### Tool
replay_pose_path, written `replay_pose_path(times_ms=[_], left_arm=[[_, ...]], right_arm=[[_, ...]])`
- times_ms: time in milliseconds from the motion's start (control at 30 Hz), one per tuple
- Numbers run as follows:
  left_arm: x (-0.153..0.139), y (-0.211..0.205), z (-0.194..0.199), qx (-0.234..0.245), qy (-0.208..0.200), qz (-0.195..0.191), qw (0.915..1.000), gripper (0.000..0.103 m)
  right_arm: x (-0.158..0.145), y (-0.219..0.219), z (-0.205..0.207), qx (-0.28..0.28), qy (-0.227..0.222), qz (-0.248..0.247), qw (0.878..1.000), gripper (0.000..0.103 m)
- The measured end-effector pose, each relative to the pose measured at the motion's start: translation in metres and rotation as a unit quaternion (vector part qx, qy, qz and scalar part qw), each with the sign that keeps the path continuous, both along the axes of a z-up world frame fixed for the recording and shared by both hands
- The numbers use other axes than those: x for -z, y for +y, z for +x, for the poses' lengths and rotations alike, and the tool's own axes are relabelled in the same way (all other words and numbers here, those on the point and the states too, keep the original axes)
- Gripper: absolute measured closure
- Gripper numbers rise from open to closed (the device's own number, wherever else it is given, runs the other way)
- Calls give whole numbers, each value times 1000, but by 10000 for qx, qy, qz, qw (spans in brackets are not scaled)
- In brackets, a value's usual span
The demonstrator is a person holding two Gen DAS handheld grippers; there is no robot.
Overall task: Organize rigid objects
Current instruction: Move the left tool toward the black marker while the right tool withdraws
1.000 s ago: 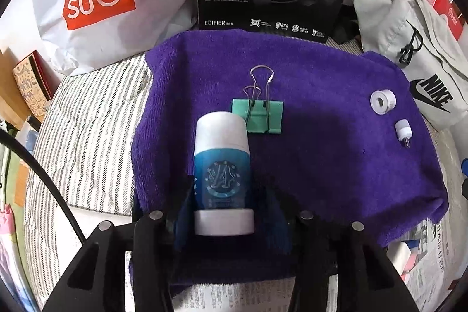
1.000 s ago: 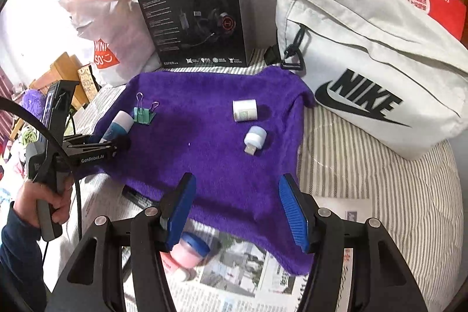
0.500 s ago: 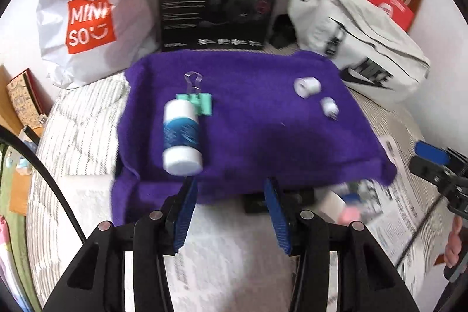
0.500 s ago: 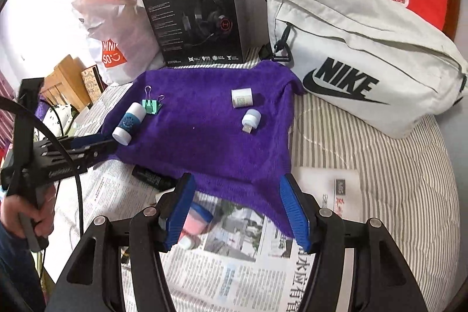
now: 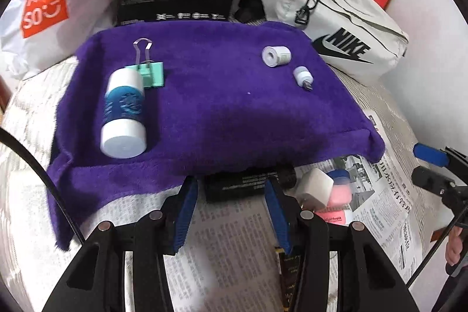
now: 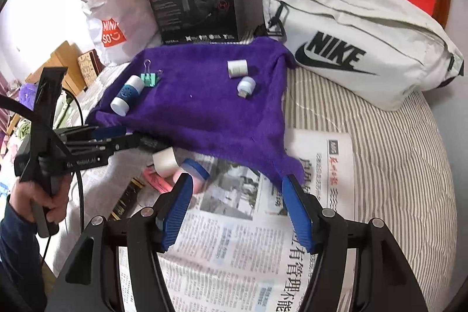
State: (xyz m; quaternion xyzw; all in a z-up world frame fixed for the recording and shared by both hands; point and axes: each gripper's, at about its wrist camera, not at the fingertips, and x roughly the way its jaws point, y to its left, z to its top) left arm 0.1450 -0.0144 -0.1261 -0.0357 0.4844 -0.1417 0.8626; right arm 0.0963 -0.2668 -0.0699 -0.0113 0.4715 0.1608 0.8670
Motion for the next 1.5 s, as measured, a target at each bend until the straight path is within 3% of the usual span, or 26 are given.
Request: replay_pose_path(times_ms=[267, 600, 767, 900, 1133, 1300, 1500], left_arm=[[5, -6, -9, 399, 49, -111, 9991, 57], [6, -13, -5, 569, -87, 365, 9977, 57], [13, -27, -4, 927, -119, 608, 9938, 57], [12, -34, -13, 1285, -85, 605, 9898, 72], [9, -41, -6, 1406, -172, 741, 9871, 70], [11, -52, -6, 1693, -199, 978, 9805, 69], [10, -41, -18, 1637, -100, 725, 9838, 76]], right_arm=[[18, 0, 0, 18, 223, -100, 9997, 40], [28, 7, 5, -79, 323, -192, 9993, 40], [35, 8, 6, -98, 390, -293, 9988, 40], [37, 8, 9, -89, 412, -290, 9987, 40], [39, 9, 14, -100, 440, -301, 9985, 40], [46, 10, 15, -122, 523, -343, 9980, 40], [50, 12, 14, -139, 569, -333, 9977, 40]])
